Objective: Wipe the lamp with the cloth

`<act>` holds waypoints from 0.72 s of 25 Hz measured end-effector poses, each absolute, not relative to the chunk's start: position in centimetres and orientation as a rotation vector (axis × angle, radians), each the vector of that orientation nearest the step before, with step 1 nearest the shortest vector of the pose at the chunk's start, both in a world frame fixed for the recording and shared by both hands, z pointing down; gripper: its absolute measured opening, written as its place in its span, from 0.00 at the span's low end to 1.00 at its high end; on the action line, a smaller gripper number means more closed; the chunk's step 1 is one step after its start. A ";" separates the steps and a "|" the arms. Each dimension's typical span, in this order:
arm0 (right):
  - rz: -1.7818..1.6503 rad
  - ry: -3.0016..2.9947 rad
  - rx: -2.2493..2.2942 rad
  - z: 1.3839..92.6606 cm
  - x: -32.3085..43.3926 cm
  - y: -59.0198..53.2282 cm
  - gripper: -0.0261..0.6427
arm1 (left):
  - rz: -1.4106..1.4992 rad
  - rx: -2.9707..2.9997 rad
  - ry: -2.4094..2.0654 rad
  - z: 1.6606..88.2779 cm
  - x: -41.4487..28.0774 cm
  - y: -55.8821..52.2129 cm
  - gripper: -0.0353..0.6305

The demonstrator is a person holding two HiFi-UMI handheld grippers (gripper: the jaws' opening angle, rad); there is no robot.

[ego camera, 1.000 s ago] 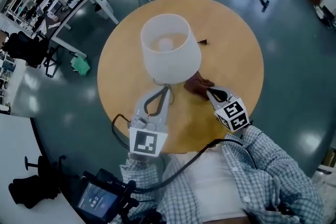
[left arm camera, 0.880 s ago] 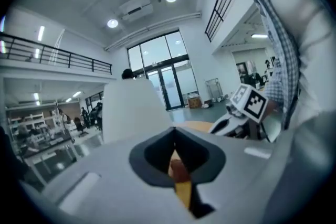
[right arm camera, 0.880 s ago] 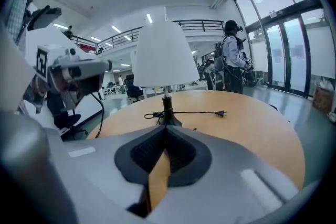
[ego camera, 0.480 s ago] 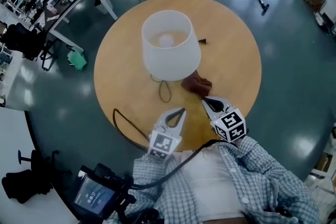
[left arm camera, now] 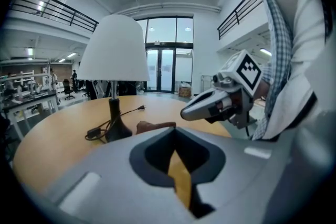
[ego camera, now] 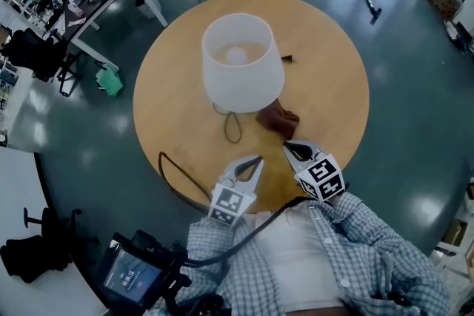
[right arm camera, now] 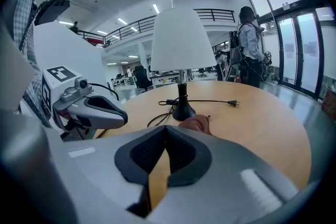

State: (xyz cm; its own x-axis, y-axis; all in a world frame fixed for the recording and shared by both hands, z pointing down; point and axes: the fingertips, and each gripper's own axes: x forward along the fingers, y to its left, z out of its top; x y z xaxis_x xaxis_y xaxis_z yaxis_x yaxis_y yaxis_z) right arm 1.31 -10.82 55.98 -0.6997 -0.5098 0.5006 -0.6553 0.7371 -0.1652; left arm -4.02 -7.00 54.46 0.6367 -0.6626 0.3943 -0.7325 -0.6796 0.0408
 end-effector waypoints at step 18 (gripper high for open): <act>0.503 -2.517 0.804 56.8 0.2 -10.3 0.04 | 0.548 2.659 -1.125 55.2 -4.2 -7.0 0.06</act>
